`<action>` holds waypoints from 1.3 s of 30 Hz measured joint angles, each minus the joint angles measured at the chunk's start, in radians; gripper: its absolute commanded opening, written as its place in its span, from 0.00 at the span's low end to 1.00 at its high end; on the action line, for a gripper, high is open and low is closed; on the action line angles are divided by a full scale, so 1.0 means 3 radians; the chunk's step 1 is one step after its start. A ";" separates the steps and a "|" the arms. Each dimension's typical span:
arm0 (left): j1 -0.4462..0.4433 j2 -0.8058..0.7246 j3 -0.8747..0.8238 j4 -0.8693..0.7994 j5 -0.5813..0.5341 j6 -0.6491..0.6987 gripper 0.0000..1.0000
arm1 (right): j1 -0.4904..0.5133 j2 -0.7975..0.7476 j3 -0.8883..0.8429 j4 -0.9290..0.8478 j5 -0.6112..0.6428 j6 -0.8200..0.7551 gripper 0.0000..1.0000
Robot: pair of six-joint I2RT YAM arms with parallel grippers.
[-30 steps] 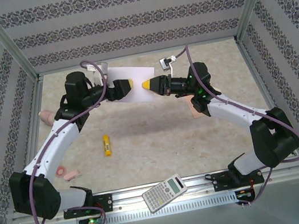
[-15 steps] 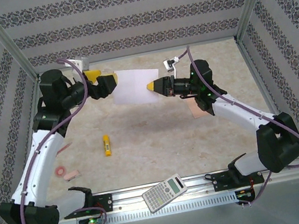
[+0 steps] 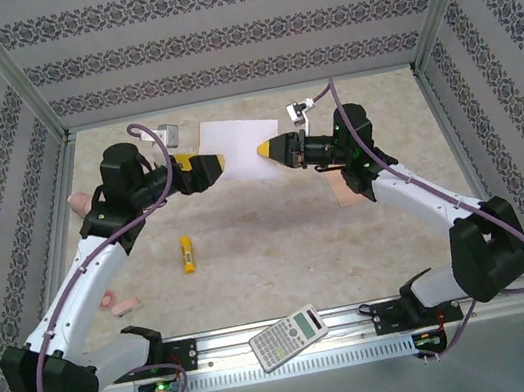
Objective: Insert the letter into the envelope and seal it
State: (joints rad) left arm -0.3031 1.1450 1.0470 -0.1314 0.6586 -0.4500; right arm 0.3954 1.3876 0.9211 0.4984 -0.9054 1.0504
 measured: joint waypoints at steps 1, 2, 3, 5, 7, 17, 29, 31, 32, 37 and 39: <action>-0.0014 0.0017 0.0000 0.0046 0.0000 -0.0025 0.92 | 0.0006 0.0003 0.0000 0.0029 0.0003 0.0023 0.00; -0.0023 0.0032 -0.0001 0.0092 -0.0001 -0.0050 0.92 | 0.0008 0.0003 0.0000 0.0053 0.0010 0.0047 0.00; -0.0036 0.0045 -0.0003 0.0125 -0.0001 -0.0071 0.92 | 0.0019 0.0004 0.0000 0.0072 0.0014 0.0066 0.00; -0.0057 0.0083 -0.0010 0.0221 0.0003 -0.0121 0.92 | 0.0045 0.0019 0.0000 0.0132 0.0024 0.0102 0.00; -0.0069 0.0116 -0.0023 0.0294 0.0010 -0.0169 0.92 | 0.0072 0.0050 0.0000 0.0201 0.0025 0.0154 0.00; -0.0084 0.0252 -0.0074 0.0493 0.0027 -0.0276 0.91 | 0.0137 0.0206 0.0008 0.0530 0.0034 0.0420 0.00; -0.0084 0.0286 -0.0106 0.0537 0.0034 -0.0217 0.91 | 0.0137 0.0215 0.0107 0.0722 0.0028 0.0593 0.00; -0.0084 0.0286 -0.0100 0.0478 0.0019 -0.0145 0.92 | 0.0137 0.0215 0.0111 0.0711 0.0019 0.0591 0.00; -0.0083 0.0286 -0.0094 0.0436 0.0006 -0.0100 0.92 | 0.0137 0.0214 0.0114 0.0697 0.0018 0.0589 0.00; -0.0028 0.0286 0.0028 0.0215 -0.0025 0.0078 0.92 | 0.0135 0.0207 0.0114 0.0571 -0.0006 0.0553 0.00; 0.0036 0.0285 0.0079 0.0184 -0.0024 0.0123 0.92 | 0.0128 0.0195 0.0114 0.0520 -0.0013 0.0519 0.00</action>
State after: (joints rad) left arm -0.2924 1.2304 1.0706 -0.0761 0.6514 -0.4129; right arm 0.4339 1.4460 0.9554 0.6544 -0.9092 1.2060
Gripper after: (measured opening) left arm 0.919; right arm 0.060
